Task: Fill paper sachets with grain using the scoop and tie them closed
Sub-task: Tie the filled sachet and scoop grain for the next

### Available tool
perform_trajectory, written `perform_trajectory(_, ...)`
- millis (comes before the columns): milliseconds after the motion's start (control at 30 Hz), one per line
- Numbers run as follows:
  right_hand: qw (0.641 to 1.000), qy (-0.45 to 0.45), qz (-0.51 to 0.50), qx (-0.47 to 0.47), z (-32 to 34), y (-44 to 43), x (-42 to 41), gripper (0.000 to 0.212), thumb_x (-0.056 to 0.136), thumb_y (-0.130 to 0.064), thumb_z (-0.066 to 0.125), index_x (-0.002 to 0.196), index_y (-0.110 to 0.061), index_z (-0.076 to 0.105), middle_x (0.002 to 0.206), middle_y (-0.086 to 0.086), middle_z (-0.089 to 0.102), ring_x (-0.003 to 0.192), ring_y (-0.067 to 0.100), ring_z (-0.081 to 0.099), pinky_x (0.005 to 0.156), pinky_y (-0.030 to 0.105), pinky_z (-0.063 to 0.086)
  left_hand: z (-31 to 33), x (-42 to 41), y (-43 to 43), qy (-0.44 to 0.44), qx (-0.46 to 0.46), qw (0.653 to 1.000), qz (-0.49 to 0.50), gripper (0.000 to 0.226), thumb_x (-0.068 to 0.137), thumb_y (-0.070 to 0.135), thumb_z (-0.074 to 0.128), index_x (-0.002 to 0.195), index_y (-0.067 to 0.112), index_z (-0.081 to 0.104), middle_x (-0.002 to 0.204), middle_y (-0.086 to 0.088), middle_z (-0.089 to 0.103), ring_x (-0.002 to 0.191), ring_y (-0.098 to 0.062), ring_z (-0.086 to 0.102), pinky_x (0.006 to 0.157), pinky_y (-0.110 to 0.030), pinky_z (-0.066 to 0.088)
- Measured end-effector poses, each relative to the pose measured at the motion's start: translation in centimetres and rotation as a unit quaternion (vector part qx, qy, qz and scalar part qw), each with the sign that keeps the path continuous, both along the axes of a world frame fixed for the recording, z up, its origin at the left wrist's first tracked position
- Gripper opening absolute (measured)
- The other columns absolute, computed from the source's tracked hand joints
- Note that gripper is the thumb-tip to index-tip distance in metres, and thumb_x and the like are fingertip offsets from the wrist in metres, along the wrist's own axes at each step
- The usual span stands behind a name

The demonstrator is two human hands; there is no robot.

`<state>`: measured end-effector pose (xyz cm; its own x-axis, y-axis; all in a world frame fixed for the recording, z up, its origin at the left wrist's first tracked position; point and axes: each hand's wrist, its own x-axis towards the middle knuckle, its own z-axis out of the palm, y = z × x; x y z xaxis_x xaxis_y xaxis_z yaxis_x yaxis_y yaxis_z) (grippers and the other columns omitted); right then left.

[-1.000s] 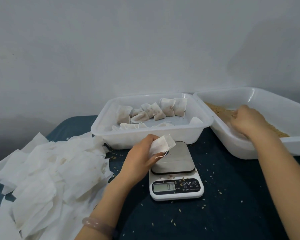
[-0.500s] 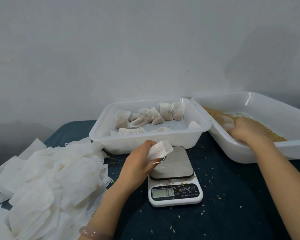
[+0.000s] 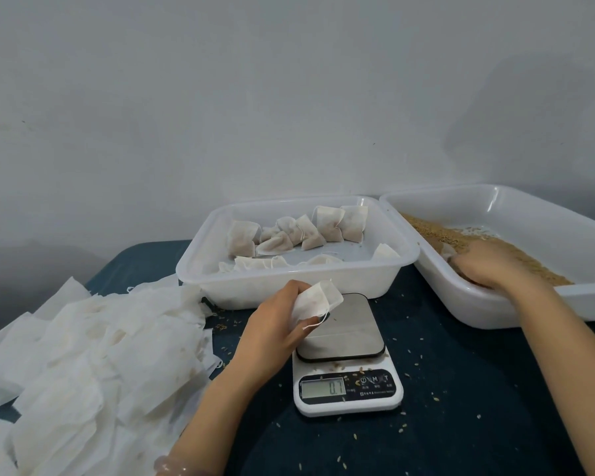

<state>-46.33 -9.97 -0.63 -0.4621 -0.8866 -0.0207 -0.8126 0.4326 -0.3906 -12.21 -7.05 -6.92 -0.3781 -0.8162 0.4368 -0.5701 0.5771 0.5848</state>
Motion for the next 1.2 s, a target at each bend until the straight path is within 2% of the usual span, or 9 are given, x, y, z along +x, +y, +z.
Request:
perform_trajectory(67,0.978,-0.199,-0.033,-0.05,0.2,-0.1,0.0,0.025,0.093,-0.014,0.056,0.07,-0.005,0.062,0.06,0.006,0.059,0.052,0.019,0.049,0.049,0.028,0.038,0.0,-0.1,0.0,-0.004,0.0,1.0,-0.002,0.027,0.086,0.059,0.049,0.106,0.04,0.044,0.095,0.018,0.06,0.086,-0.003,0.055,0.068,-0.025,0.043)
perform_trajectory(133,0.906,-0.405,-0.064,-0.107,0.7,0.2,0.3,0.009,0.09,-0.002,0.059,0.089,-0.002,0.068,0.078,0.01,0.067,0.057,0.017,0.057,0.043,0.025,0.051,0.0,0.0,0.1,-0.007,0.0,1.0,-0.006,0.028,0.086,0.059,0.048,0.107,0.04,0.043,0.096,0.018,0.059,0.086,-0.002,0.054,0.068,-0.025,0.042)
perform_trajectory(200,0.857,-0.478,-0.074,-0.176,0.9,0.4,0.1,0.005,0.087,0.003,0.064,0.089,0.0,0.066,0.089,0.015,0.068,0.069,0.02,0.065,0.05,0.022,0.058,0.0,0.1,0.0,-0.007,0.004,1.0,-0.005,0.027,0.086,0.057,0.048,0.107,0.04,0.043,0.096,0.017,0.059,0.087,-0.003,0.054,0.069,-0.027,0.043)
perform_trajectory(300,0.83,-0.493,-0.054,-0.254,0.7,0.8,-0.2,0.006,0.086,0.001,0.07,0.089,-0.002,0.065,0.09,0.017,0.071,0.082,0.024,0.069,0.067,0.024,0.059,0.0,0.0,0.0,-0.007,0.009,1.0,-0.001,0.027,0.084,0.057,0.047,0.106,0.04,0.044,0.095,0.018,0.059,0.087,-0.003,0.055,0.07,-0.027,0.044)
perform_trajectory(467,0.787,-0.498,-0.137,-0.337,0.7,0.5,-0.9,0.006,0.094,-0.011,0.062,0.088,-0.01,0.06,0.077,0.005,0.07,0.066,0.013,0.067,0.072,0.022,0.059,0.0,0.0,0.1,-0.004,0.008,1.0,-0.006,0.032,0.081,0.061,0.044,0.106,0.04,0.044,0.093,0.021,0.059,0.087,-0.001,0.055,0.069,-0.021,0.042)
perform_trajectory(633,0.747,-0.491,-0.178,-0.412,0.3,0.3,-1.4,0.014,0.094,-0.018,0.057,0.081,-0.017,0.054,0.079,0.011,0.07,0.078,0.02,0.07,0.081,0.032,0.06,0.2,0.1,0.1,0.001,0.009,1.0,-0.003,0.025,0.086,0.049,0.049,0.109,0.038,0.045,0.093,0.023,0.058,0.088,-0.001,0.055,0.067,-0.019,0.04)
perform_trajectory(933,0.647,-0.525,-0.211,-0.511,0.4,0.5,-1.8,0.038,0.099,-0.037,0.056,0.111,-0.002,0.059,0.085,0.011,0.074,0.072,0.015,0.075,0.063,0.021,0.057,0.1,0.1,-0.1,0.022,0.016,1.0,-0.004,0.023,0.093,0.054,0.055,0.109,0.04,0.047,0.094,0.024,0.061,0.088,0.0,0.057,0.068,-0.017,0.044)
perform_trajectory(1067,0.612,-0.531,-0.231,-0.54,0.8,1.0,-1.4,0.032,0.1,-0.037,0.053,0.089,-0.008,0.059,0.081,0.01,0.075,0.069,0.015,0.074,0.063,0.02,0.056,0.4,-0.1,0.0,0.066,0.023,0.998,-0.001,0.017,0.094,0.051,0.057,0.103,0.041,0.047,0.089,0.029,0.059,0.074,0.001,0.056,0.059,-0.012,0.04)
perform_trajectory(1200,0.587,-0.536,-0.232,-0.56,1.3,1.5,-0.9,0.033,0.1,-0.036,0.051,0.086,-0.007,0.061,0.072,0.007,0.074,0.066,0.016,0.074,0.061,0.022,0.056,0.9,-0.5,0.4,0.14,0.06,0.988,-0.007,0.022,0.087,0.051,0.057,0.103,0.038,0.049,0.08,0.014,0.065,0.064,-0.009,0.065,0.056,-0.009,0.043)
